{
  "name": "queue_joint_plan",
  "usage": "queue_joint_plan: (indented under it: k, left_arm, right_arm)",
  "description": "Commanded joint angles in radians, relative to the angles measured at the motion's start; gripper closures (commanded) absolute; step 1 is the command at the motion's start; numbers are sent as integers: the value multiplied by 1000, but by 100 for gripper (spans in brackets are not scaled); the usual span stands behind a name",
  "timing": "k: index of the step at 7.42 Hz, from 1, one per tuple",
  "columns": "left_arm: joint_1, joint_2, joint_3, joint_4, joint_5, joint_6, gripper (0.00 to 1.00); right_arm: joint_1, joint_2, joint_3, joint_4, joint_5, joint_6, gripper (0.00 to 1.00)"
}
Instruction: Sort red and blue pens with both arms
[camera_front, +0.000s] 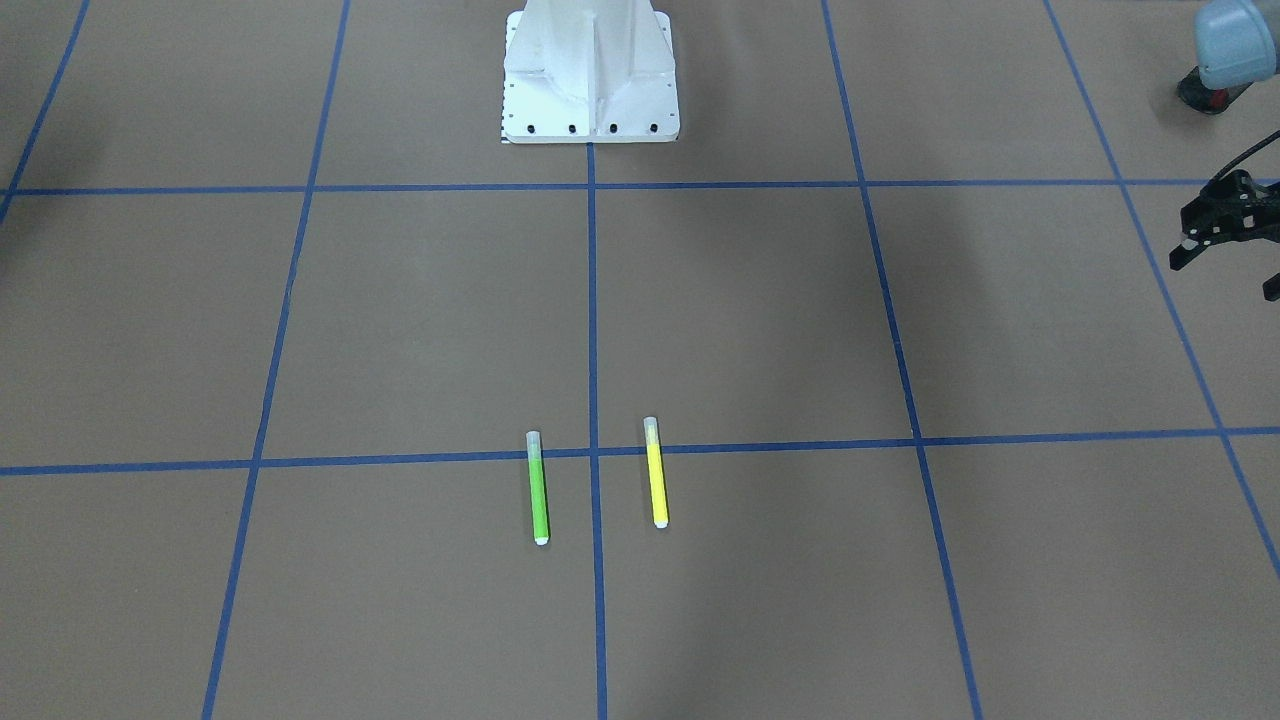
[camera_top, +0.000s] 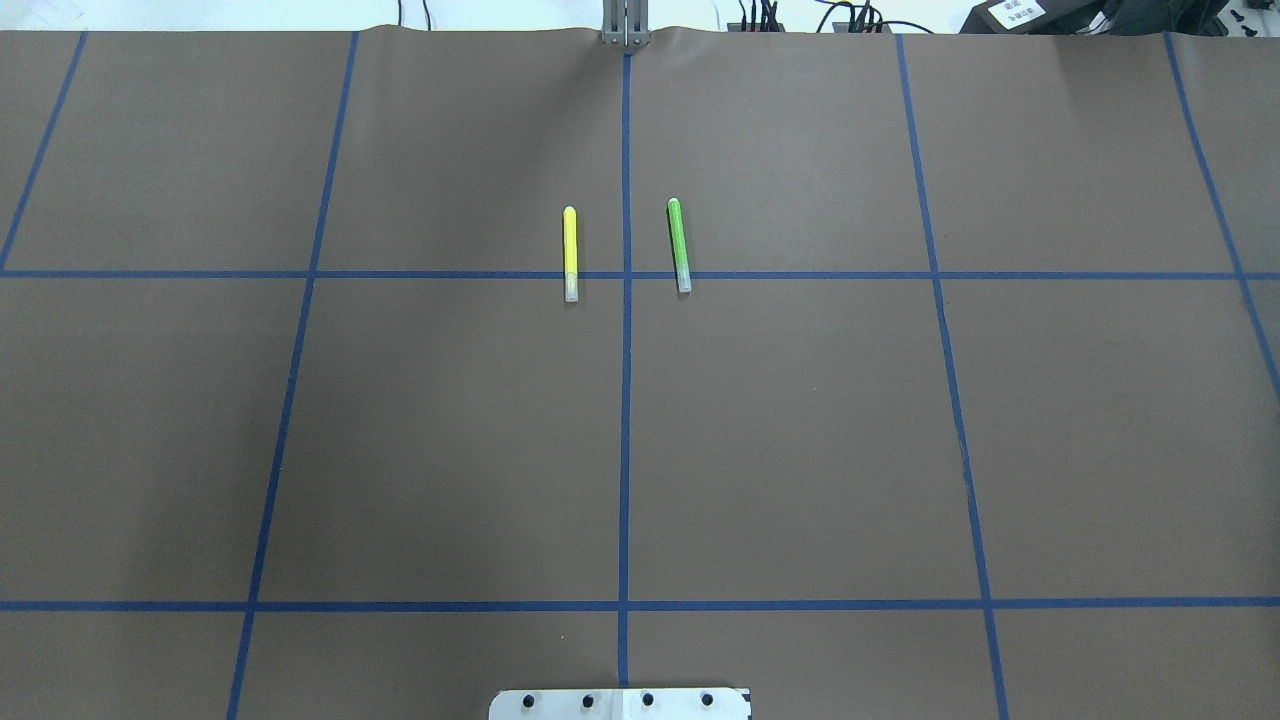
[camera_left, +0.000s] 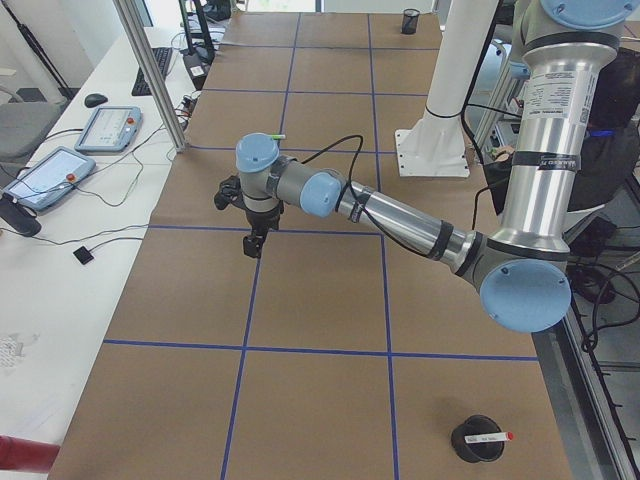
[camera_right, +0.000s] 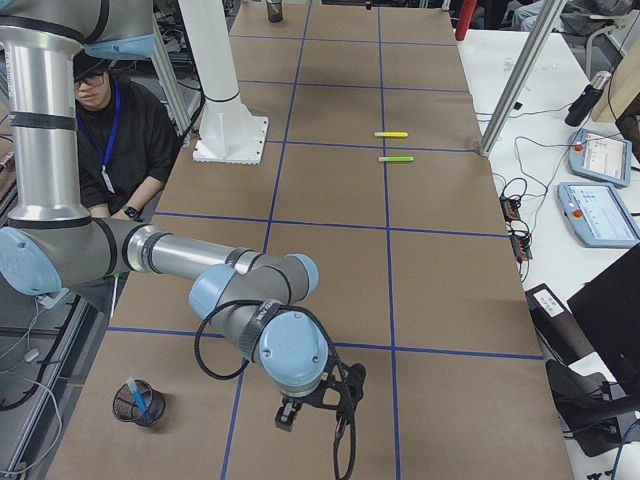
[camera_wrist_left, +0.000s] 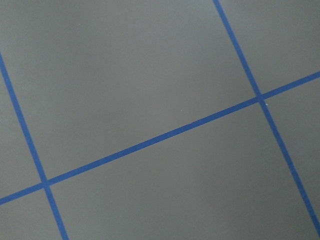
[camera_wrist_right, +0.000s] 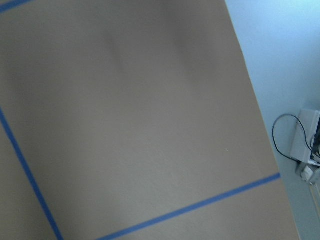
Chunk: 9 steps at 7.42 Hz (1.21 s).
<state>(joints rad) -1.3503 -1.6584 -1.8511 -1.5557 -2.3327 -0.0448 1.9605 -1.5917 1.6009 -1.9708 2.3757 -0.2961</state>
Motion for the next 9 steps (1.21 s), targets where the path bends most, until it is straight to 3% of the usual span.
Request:
queue_joint_plan:
  k: [1, 3, 5, 6, 9]
  left_arm:
    - [-1, 28, 19, -4, 19, 2, 0]
    - [-4, 28, 76, -4, 19, 2, 0]
    - [-33, 28, 127, -6, 19, 2, 0]
    - [-58, 28, 147, -9, 18, 3, 0]
    - [-92, 64, 188, -76, 18, 14, 0]
  right_arm:
    - [-69, 13, 85, 12, 51, 0, 0]
    - [-138, 0, 70, 265, -7, -1, 0]
    - [-250, 56, 76, 297, -140, 143, 0]
    - [-287, 82, 85, 294, -135, 231, 0]
    - [-322, 55, 120, 293, -57, 233, 0]
